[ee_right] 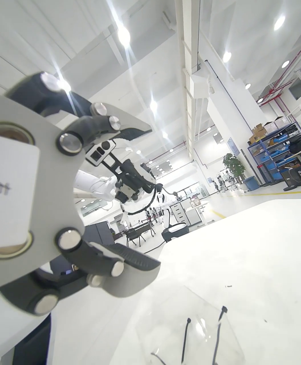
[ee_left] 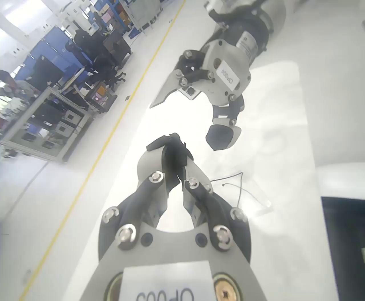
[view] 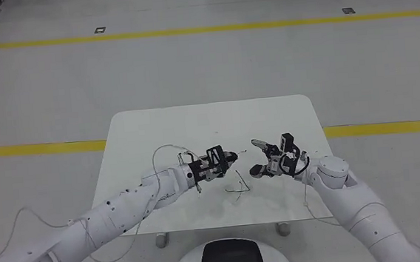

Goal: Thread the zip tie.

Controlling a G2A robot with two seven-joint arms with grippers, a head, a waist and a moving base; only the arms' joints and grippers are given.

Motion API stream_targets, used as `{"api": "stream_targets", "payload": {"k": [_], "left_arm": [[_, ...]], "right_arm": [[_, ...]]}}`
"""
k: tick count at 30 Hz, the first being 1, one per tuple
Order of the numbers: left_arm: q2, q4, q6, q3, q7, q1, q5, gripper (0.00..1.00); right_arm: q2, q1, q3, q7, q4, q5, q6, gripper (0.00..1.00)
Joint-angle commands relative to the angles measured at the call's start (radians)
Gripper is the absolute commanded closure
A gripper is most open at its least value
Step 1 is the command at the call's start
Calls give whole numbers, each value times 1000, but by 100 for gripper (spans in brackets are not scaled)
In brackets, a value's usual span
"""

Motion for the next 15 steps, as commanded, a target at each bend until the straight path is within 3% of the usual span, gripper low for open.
{"api": "stream_targets", "payload": {"k": [1, 6, 15], "left_arm": [[1, 18, -36, -14, 29, 8, -41, 100], [-1, 55, -99, -47, 56, 22, -121, 100], [-1, 56, -98, -48, 55, 24, -127, 100]], "right_arm": [[0, -5, 3, -4, -4, -1, -4, 0], [0, -14, 6, -3, -8, 1, -22, 0], [0, -14, 6, -3, -8, 1, -22, 0]]}}
